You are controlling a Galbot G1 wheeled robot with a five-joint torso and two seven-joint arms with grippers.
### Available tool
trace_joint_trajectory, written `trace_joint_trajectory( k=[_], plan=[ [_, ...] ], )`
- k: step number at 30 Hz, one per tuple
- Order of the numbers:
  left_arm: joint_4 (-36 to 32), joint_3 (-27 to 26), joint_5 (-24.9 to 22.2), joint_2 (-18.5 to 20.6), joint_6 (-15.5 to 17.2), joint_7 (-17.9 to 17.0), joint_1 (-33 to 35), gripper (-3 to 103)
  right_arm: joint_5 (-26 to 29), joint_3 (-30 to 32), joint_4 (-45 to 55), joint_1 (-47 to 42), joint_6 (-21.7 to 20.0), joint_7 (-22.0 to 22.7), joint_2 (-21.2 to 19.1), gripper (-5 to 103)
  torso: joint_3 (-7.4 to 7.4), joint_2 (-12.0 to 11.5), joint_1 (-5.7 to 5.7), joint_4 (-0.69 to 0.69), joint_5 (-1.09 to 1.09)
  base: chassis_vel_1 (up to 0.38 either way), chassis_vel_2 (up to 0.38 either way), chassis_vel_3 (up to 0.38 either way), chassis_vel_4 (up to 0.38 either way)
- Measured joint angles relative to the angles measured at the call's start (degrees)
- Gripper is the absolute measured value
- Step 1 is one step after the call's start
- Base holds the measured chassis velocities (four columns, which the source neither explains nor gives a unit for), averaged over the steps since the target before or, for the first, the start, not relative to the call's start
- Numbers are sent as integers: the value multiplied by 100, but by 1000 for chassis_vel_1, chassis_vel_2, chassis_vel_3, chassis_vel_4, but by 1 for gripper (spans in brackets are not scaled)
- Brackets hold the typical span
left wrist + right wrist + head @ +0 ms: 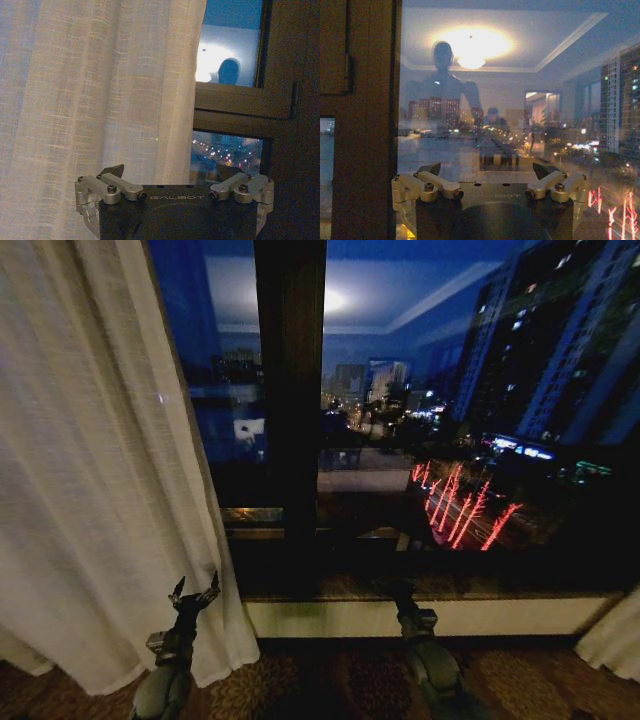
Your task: Open the curtains by pulling them apart, changing their state from closed to fully open.
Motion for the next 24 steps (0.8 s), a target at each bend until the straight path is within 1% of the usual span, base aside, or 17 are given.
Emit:
trace_joint_trajectory(
  k=[24],
  plan=[
    [0, 0, 0, 0, 0, 0, 0, 100, 0, 0, 0, 0, 0, 0, 0, 100, 0, 0, 0, 0, 0, 0, 0, 0, 0]
  ],
)
